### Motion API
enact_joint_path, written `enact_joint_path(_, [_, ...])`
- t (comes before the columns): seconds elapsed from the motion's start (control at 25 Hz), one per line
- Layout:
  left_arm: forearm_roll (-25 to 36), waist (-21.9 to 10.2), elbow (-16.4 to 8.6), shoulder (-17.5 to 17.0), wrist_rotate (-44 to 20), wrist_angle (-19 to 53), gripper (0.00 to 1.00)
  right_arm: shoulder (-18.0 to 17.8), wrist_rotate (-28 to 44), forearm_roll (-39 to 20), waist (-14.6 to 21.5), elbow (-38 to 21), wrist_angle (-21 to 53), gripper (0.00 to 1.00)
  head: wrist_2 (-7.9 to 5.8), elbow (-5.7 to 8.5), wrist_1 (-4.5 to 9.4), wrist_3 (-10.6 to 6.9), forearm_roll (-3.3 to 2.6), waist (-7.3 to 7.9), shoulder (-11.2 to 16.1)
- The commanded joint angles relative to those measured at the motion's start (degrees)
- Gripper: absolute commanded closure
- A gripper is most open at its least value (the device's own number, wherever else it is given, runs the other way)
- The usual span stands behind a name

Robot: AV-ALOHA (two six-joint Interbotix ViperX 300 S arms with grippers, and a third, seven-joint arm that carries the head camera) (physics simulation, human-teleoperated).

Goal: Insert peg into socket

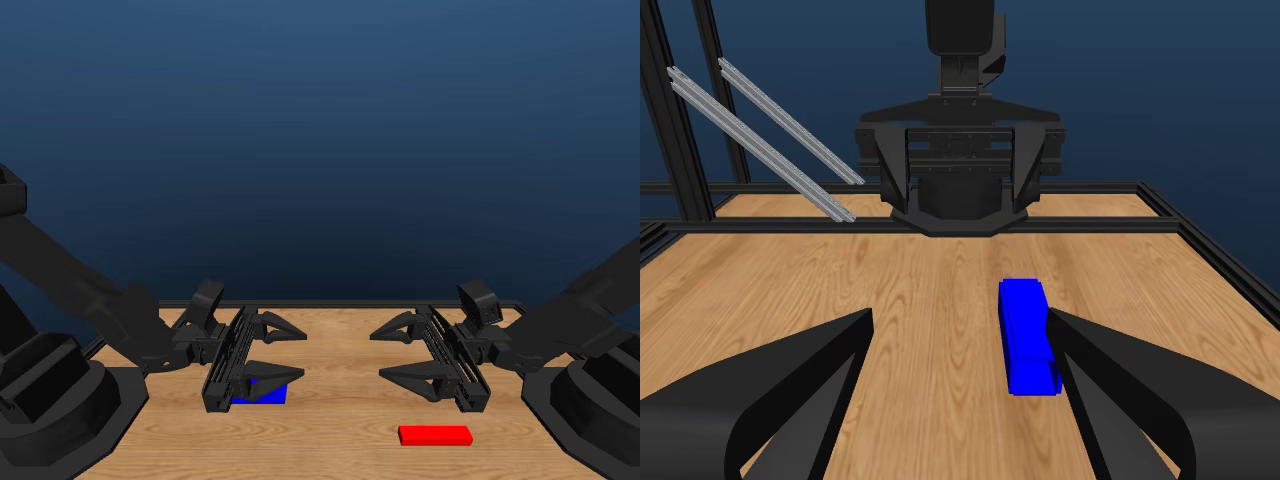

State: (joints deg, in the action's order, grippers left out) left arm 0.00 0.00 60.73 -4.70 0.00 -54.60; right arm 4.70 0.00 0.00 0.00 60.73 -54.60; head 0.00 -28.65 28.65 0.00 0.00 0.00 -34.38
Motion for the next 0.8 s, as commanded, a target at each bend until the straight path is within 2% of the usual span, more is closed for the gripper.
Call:
enact_joint_path(0.04, [-2.5,-4.3,-1.3,-0.7,-3.5,-11.0,0.0,2.3,2.8,7.4,3.0,-1.9,4.9,0.0,1.22,4.15,12.9,-0.13,0.29,0.19,0.5])
enact_joint_path(0.32, [-0.1,-1.9,-0.8,2.9,-6.4,-18.4,0.0,1.7,3.5,9.3,3.1,-2.4,6.8,0.0,1.38,5.16,13.39,-0.65,0.18,-0.29,2.8])
enact_joint_path(0.4, [-0.7,-0.8,0.1,2.3,-7.4,-17.7,0.0,1.3,3.7,9.4,3.1,-2.7,7.4,0.0,1.35,5.68,12.6,-0.52,0.17,-0.33,4.1])
enact_joint_path(0.6, [-4.6,1.8,2.7,-0.9,-7.2,-0.6,0.0,-0.4,4.5,9.0,2.6,-3.6,8.1,0.0,2.12,7.32,10.94,0.23,0.37,-0.37,8.4])
enact_joint_path(0.72, [-5.9,3.2,3.6,-3.5,-6.3,10.2,0.0,-2.2,4.6,8.4,1.9,-4.6,8.4,0.0,3.19,9.07,9.7,1.11,0.61,-0.56,12.1])
enact_joint_path(0.8, [-6.4,4.4,4.2,-3.9,-5.7,15.2,0.0,-3.2,4.8,7.7,1.4,-5.1,8.0,0.0,3.94,10.55,8.12,2.1,0.75,-0.93,15.3])
